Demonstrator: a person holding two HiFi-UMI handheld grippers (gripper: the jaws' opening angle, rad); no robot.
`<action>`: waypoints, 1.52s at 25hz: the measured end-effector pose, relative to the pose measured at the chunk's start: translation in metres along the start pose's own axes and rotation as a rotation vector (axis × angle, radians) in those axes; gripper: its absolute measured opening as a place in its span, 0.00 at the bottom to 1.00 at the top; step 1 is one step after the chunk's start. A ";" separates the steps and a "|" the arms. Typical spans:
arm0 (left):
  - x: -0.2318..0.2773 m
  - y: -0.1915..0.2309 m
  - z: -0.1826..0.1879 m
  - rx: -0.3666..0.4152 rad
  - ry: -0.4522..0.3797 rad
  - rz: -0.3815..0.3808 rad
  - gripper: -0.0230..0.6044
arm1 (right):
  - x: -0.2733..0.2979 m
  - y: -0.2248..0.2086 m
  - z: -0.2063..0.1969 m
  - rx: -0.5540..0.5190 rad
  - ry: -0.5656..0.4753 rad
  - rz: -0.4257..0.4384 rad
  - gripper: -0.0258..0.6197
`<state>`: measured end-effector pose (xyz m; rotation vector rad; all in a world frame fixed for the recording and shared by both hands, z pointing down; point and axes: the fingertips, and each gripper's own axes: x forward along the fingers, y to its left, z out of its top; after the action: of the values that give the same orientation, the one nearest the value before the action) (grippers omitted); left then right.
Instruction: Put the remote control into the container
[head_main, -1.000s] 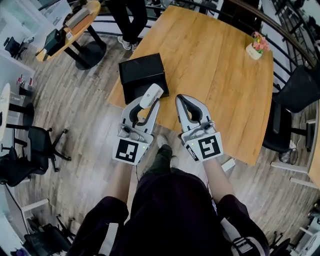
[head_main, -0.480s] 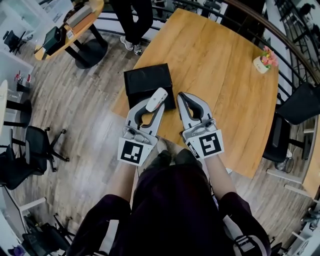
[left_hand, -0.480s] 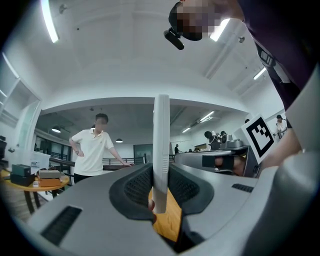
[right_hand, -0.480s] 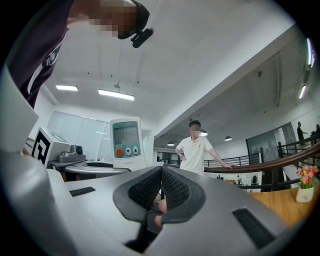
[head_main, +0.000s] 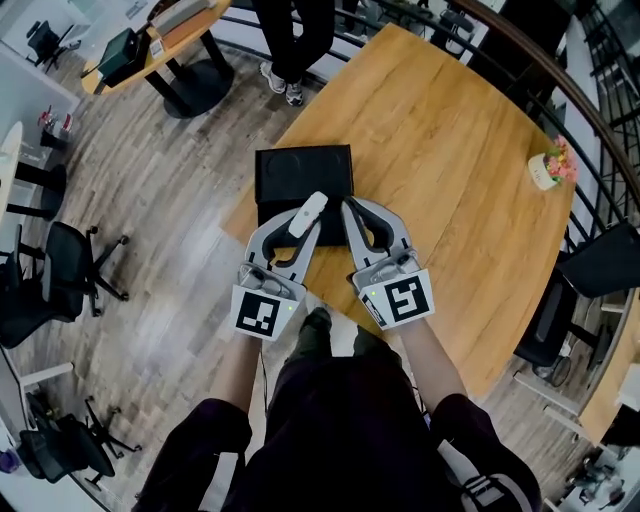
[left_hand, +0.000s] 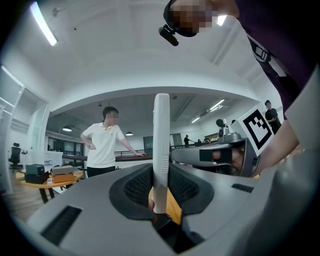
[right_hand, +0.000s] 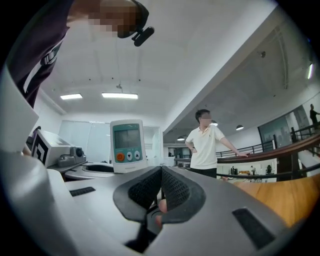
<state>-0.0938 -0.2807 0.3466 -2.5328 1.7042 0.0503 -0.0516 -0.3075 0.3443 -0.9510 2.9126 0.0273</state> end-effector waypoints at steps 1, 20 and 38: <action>0.006 0.004 -0.009 -0.002 0.013 0.014 0.18 | 0.005 -0.005 -0.009 0.014 0.010 0.013 0.07; 0.027 0.028 -0.188 0.254 0.394 -0.017 0.18 | 0.034 -0.031 -0.173 0.191 0.133 0.058 0.07; 0.010 0.031 -0.300 0.597 0.834 -0.160 0.18 | 0.016 -0.072 -0.197 0.218 0.142 -0.071 0.07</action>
<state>-0.1249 -0.3290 0.6424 -2.2977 1.3466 -1.4536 -0.0356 -0.3832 0.5397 -1.0558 2.9251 -0.3686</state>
